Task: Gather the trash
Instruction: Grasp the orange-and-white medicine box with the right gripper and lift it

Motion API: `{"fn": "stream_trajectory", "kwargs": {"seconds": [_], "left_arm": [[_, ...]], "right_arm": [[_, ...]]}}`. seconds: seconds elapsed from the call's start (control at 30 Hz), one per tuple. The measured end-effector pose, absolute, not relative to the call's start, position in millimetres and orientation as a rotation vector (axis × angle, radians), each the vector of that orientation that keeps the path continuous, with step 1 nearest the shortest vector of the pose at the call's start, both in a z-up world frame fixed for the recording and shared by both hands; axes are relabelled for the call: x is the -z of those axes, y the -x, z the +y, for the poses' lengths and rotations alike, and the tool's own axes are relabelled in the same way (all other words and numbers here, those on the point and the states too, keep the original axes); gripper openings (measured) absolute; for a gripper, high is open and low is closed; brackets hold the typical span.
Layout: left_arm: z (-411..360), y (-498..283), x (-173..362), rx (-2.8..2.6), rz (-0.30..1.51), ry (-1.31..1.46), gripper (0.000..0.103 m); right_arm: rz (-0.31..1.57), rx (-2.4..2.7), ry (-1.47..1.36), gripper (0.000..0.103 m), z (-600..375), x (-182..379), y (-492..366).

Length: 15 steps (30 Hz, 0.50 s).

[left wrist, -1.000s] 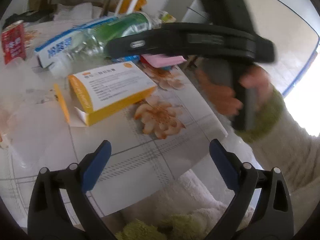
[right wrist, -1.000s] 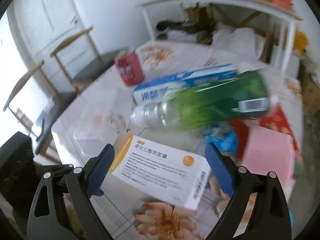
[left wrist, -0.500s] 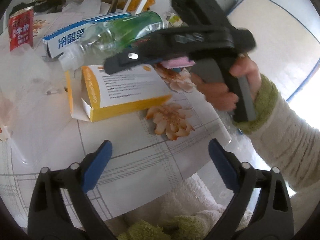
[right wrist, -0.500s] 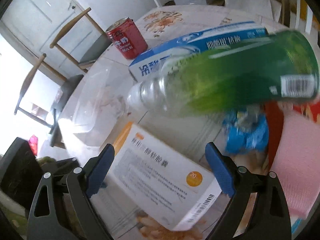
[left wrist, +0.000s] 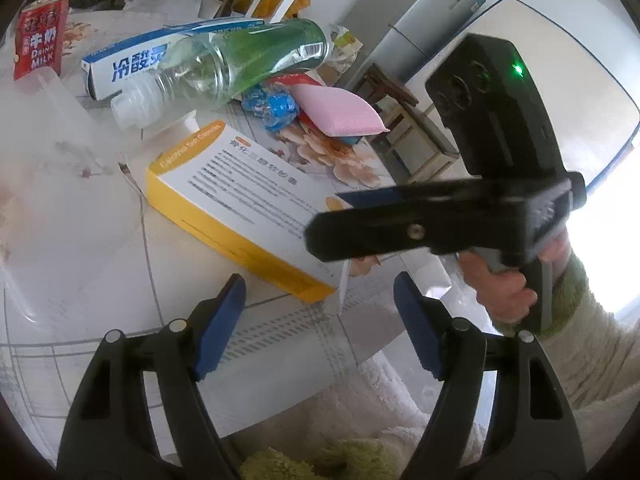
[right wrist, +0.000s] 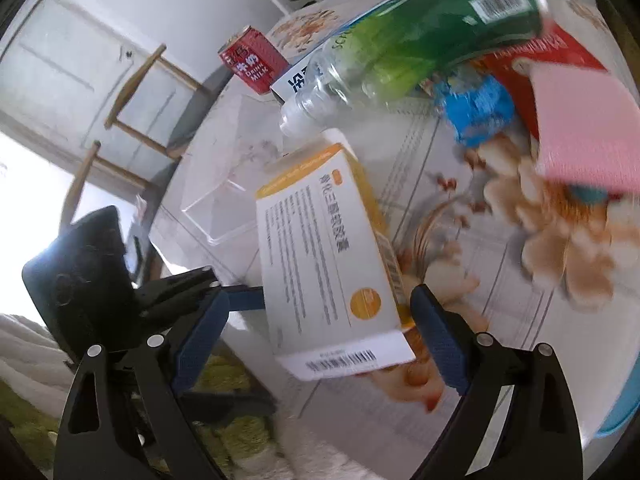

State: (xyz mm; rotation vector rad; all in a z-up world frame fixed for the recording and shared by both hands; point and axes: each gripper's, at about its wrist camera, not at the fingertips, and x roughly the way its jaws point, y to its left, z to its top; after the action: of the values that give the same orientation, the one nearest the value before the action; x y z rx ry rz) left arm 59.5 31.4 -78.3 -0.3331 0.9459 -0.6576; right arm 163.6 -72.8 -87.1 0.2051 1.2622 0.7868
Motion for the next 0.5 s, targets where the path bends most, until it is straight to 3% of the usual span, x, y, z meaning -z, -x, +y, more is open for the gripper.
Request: {"fn": "stream_trajectory", "kwargs": {"seconds": [0.2,0.33,0.5], "left_arm": [[36,-56,78,0.663,0.935,0.333,0.072],[45,-54,79,0.675,0.94,0.361,0.081],[53,-60,80,0.679,0.976,0.436,0.084]], "right_arm": [[1.244,-0.797,-0.463,0.09,-96,91,-153],[1.223,-0.794,-0.571,0.09,-108,94,-142],[1.163,-0.798,-0.675,0.09,-125,94,-130]]}}
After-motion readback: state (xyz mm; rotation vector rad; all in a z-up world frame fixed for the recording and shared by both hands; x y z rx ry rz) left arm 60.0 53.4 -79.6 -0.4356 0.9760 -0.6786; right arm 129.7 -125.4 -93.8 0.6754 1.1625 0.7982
